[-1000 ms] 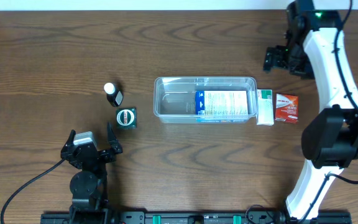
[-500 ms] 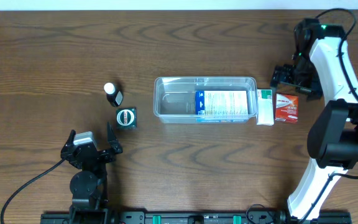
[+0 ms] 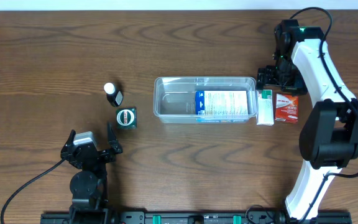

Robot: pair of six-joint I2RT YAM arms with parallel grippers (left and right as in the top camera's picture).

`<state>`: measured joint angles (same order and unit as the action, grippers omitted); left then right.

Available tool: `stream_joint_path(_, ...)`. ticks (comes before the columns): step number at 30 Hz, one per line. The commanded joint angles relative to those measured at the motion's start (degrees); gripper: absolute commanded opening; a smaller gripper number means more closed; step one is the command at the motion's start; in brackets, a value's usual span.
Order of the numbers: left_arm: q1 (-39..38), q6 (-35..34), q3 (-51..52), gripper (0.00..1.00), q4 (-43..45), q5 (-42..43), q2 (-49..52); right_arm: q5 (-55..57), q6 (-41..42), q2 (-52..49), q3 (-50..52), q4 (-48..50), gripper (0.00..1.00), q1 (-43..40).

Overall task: Pack container
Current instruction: 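Lower the right gripper toward the white-green Panadol box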

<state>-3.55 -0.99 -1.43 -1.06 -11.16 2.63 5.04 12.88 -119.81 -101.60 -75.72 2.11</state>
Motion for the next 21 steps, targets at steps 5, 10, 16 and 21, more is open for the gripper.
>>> stream_joint_path(5, -0.02, 0.98, 1.20, 0.98, -1.86, -1.55, 0.11, 0.96, -2.86, 1.73, 0.50, 0.00, 0.97, -0.26)
stream_joint_path(10, -0.02, 0.98, 1.20, 0.98, -1.84, -1.55, 0.11, 0.63, -5.88, 1.73, 1.99, 0.13, 0.98, 1.40)
stream_joint_path(16, -0.02, 0.98, 1.20, 0.98, -1.86, -1.55, 0.11, 0.76, -6.56, 1.73, 4.31, 0.83, 0.97, 2.82)
stream_joint_path(21, -0.02, 1.01, 1.20, 0.98, -1.84, -1.55, 0.11, 0.72, -6.78, 1.73, 4.70, 1.18, 0.97, 3.41)
